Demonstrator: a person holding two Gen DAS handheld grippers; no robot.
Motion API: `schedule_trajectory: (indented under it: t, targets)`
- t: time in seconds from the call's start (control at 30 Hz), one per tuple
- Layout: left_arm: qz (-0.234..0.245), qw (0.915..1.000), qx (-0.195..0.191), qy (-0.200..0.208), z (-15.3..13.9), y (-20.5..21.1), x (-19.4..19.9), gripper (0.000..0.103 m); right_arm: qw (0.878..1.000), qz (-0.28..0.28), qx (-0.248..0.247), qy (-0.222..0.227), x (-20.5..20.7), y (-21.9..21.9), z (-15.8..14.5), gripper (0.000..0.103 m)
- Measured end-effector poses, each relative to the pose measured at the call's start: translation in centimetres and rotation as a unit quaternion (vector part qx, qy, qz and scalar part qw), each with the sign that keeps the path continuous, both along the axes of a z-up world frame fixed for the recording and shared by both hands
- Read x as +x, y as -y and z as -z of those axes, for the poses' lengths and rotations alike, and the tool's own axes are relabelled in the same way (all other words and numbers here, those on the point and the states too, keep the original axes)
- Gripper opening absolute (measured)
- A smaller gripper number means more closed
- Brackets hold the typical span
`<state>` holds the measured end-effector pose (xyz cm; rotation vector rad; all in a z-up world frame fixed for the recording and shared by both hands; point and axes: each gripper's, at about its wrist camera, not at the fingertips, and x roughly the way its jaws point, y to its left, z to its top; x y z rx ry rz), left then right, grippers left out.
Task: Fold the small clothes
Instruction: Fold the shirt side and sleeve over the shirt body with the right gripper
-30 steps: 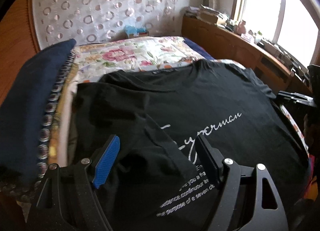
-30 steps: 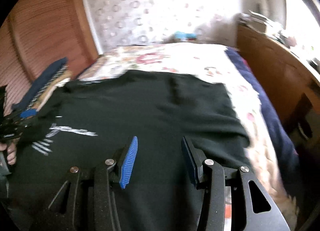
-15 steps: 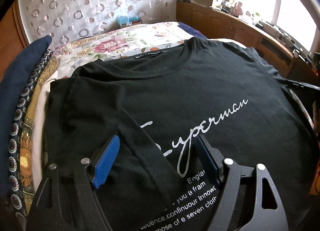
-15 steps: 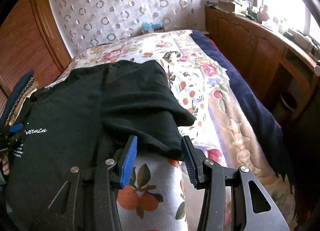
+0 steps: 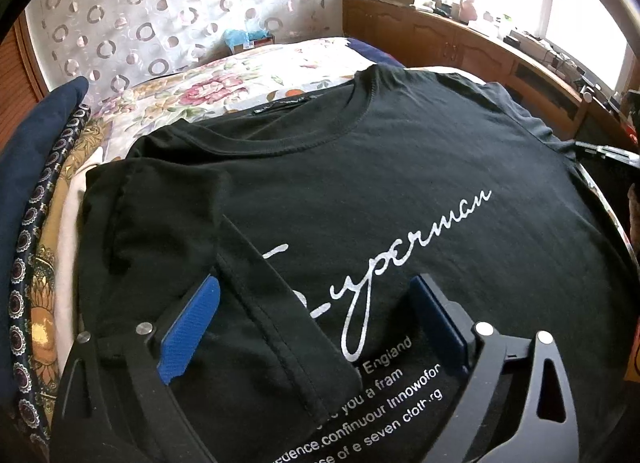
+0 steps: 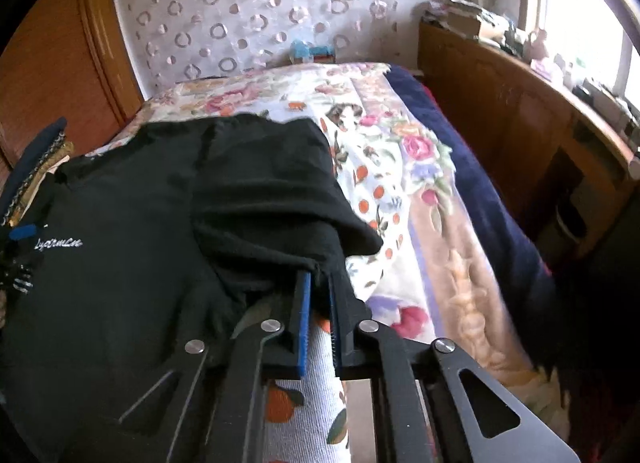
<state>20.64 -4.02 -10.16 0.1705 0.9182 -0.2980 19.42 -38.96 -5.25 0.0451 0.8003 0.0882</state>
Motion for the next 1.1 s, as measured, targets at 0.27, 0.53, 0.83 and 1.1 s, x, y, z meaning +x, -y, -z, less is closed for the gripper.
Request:
schedule_trajectory:
  t: [0.27, 0.53, 0.83, 1.1]
  targets:
    - [0.0, 1.0, 0.0, 0.0, 0.0, 0.0, 0.0, 0.096, 0.996, -0.053, 0.015, 0.073, -1.1, -3.5, -4.0, 0.006]
    - [0.0, 1.0, 0.0, 0.0, 0.0, 0.0, 0.0, 0.096, 0.989, -0.143, 0.022, 0.018, -1.0, -9.5, -0.8, 0.006]
    - [0.0, 1.0, 0.0, 0.0, 0.0, 0.0, 0.0, 0.096, 0.992, -0.128, 0.02, -0.007, -0.8, -9.3, 0.5, 0.012]
    - [-0.006, 0.9997, -0.009, 0.021, -1.2, -0.2, -0.7, 0.096, 0.996, -0.084, -0.005, 0.034, -3.2, -6.5, -3.2, 0.041]
